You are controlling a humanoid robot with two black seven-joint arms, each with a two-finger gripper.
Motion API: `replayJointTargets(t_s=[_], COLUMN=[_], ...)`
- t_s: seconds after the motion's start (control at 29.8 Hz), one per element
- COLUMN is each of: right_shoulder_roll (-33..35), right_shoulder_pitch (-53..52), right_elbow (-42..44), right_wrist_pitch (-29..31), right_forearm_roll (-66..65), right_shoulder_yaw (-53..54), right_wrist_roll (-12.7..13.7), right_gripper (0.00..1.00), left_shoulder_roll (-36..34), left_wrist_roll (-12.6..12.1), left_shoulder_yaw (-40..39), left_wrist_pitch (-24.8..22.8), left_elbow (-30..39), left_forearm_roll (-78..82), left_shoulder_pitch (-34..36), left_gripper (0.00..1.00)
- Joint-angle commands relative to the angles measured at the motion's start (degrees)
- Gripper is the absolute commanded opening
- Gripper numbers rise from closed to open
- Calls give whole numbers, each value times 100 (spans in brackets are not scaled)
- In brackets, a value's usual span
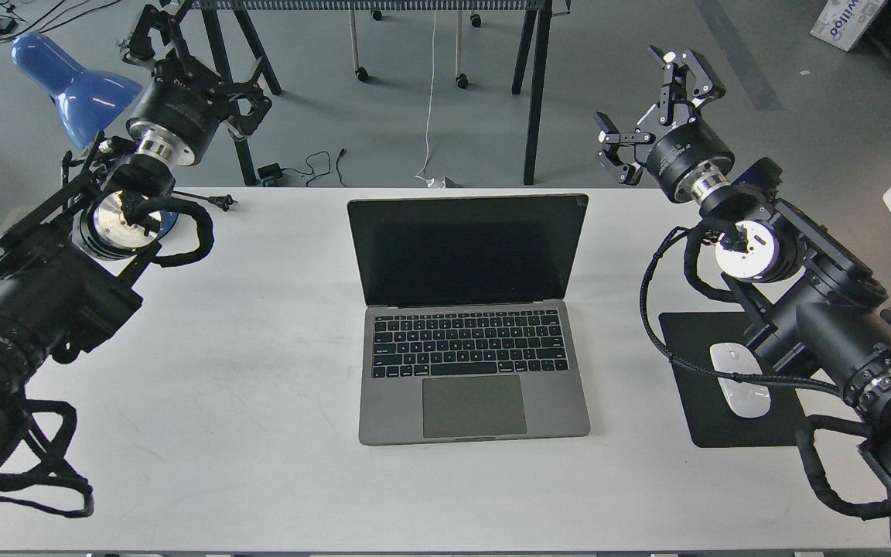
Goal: Close notebook with right arm
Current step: 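Raise the right gripper and move it toward the laptop screen's top edge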
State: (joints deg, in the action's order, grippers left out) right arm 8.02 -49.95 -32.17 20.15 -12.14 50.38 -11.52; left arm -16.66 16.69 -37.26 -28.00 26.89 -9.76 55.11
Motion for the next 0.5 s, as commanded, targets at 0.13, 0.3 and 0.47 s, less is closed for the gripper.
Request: replayJointTargets(t_s=[0.13,0.3,0.47], right_shoulder_roll=[-230,-222,-169], right_shoulder_pitch=[-102,-94,-68], right_elbow=[255,212,1], right_wrist_pitch=[-82,-64,-29], right_forearm_roll=[-17,-8,10], right_shoulder_yaw=[-511,-608,-915], right_wrist_roll=[0,9,35], right_gripper=[100,100,100], left_shoulder_roll=[5,5,5], left_wrist_roll=[-8,1,1], left_shoulder_yaw=[0,0,0], left_wrist_pitch=[0,0,0], left_elbow=[0,0,0], left_forearm_roll=[1,1,1], left_shoulder_pitch=[0,0,0], left_gripper=[100,100,100])
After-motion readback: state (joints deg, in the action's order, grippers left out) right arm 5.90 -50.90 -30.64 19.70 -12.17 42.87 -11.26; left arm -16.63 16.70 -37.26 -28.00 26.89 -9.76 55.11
